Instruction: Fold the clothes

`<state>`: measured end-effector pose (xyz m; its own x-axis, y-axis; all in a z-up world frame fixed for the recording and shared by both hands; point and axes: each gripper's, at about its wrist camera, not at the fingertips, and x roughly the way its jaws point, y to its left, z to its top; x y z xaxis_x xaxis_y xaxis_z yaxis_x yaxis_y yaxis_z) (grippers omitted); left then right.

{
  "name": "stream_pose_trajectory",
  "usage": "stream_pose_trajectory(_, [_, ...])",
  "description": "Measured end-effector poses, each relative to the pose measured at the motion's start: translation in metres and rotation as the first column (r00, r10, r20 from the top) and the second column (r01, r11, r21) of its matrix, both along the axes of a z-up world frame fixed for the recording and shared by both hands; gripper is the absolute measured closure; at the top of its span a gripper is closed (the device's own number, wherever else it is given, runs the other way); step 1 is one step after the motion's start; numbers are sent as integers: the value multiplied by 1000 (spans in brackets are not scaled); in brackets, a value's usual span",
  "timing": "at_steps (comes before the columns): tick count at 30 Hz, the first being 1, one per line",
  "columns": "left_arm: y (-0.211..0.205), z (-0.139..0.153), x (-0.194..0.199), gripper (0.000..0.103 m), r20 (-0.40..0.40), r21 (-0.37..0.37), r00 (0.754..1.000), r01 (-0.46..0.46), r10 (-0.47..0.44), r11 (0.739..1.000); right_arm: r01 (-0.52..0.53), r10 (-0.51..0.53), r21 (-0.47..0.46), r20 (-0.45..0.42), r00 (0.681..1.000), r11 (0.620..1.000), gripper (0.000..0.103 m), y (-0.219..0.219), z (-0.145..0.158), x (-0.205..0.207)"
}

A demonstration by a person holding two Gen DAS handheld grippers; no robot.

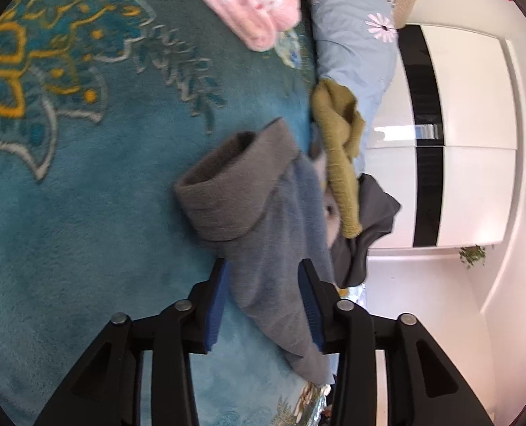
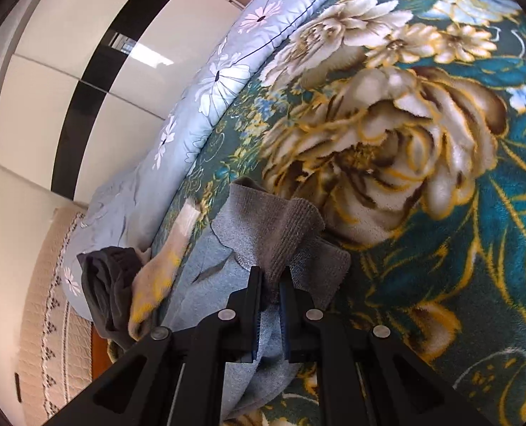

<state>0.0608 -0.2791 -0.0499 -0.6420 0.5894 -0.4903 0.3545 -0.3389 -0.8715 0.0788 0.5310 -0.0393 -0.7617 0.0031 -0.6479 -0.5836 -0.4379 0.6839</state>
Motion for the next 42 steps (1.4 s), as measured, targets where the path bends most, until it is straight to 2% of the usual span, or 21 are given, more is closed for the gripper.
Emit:
stream_pose_trajectory(3, [3,-10,-2,52,25,4,1000,-10,10,1000,-3,3,2,12,1000,1000,94,-2,-4,2])
stream_pose_trajectory(7, [7,-15,-10,51,37,-28,999,-25,26,999,-6,6,-14,1,1000,1000,93,-2,-8,5])
stream_pose_trajectory(11, [6,-18,-18,52,-1,-63,996,-88,88,994,-18,18,-5,-2,1000,1000,93,0,-6,4])
stream_pose_trajectory(16, [8,-16,-24,53,-40,-74,989,-142,139,987,-6,6,-11,-7,1000,1000,93,0,-8,3])
stream_pose_trajectory(17, [7,-16,-24,56,-47,-82,989,-147,143,986,-3,3,-14,-7,1000,1000,93,0,-8,3])
stream_pose_trajectory(18, [7,-15,-24,65,-47,-95,988,-152,148,984,-3,3,-8,-15,1000,1000,93,-1,-6,4])
stream_pose_trajectory(21, [4,-17,-23,75,-49,-104,986,-164,159,981,-29,31,47,-35,999,998,93,-4,4,4])
stream_pose_trajectory(24, [2,-21,-20,75,-48,-96,985,-169,165,981,-55,52,71,51,997,996,93,-6,0,-3])
stream_pose_trajectory(27, [0,-25,-18,75,-43,-67,985,-168,165,984,-34,33,16,32,999,999,91,-3,-8,0])
stream_pose_trajectory(31, [-3,-28,-18,75,-43,-44,988,-153,151,987,-10,10,-14,-18,1000,1000,88,1,-6,10])
stream_pose_trajectory(34, [-3,-29,-18,75,-48,-29,989,-143,142,989,18,-18,-16,-39,999,1000,79,6,1,23])
stream_pose_trajectory(37, [-5,-29,-17,75,-51,-21,990,-132,131,991,57,-61,-58,-69,996,997,69,13,0,41])
stream_pose_trajectory(39, [-5,-29,-18,75,-45,-24,991,-129,128,991,77,-84,-102,-65,994,992,54,15,-8,47])
stream_pose_trajectory(42, [-4,-27,-20,73,-33,-38,991,-128,126,991,28,-46,-185,-97,994,982,50,13,-21,42])
